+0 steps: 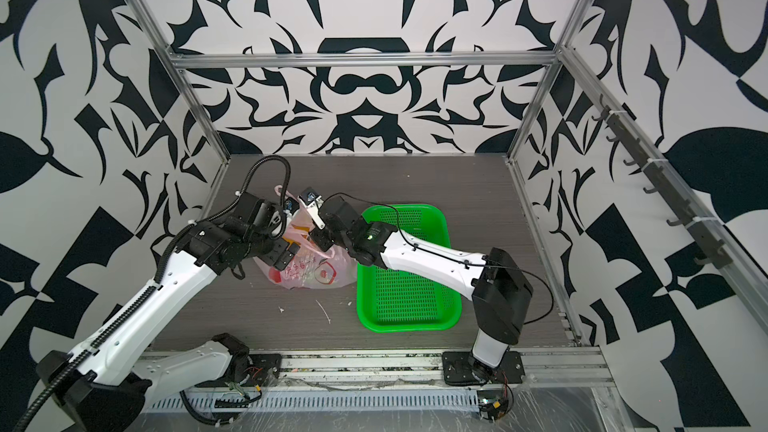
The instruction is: Untie the knot of the plastic bag and take out the fruit
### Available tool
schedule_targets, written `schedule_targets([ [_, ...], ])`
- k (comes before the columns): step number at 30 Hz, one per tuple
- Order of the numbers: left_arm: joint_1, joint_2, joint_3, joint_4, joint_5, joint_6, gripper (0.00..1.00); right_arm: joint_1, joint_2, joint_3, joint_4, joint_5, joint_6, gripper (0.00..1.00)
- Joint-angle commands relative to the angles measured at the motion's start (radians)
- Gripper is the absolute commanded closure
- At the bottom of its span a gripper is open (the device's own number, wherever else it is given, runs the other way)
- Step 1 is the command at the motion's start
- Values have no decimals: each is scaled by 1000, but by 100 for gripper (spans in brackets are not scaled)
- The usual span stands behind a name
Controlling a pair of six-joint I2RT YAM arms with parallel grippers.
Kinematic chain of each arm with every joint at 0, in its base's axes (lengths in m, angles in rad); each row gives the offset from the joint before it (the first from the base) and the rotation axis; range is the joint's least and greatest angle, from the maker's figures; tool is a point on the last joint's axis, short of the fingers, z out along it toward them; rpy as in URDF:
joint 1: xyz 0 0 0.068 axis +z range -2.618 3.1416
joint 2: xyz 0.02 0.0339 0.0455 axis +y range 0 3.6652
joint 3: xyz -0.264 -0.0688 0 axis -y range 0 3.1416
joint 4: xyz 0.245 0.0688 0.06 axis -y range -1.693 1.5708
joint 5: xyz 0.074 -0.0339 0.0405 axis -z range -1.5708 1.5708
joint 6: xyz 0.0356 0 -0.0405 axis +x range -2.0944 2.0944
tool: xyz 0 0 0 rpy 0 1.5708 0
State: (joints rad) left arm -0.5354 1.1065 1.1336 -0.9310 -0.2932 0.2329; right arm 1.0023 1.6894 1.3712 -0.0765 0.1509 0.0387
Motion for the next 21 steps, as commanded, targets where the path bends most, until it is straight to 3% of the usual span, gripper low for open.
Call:
schedule_targets([
  [1,-5,15,-9,76,-39,80,1,-5,-56,0,49,-20,11,93],
  [6,-8,79,-11,136,-132,136,0,-7,-60,-10,55,-34,12,94],
  [16,-12,159,3,253,-191,194,0,-10,-71,-28,75,-54,12,94],
  [21,-9,227,22,274,-235,189,6,-14,-82,-45,84,-60,13,94],
])
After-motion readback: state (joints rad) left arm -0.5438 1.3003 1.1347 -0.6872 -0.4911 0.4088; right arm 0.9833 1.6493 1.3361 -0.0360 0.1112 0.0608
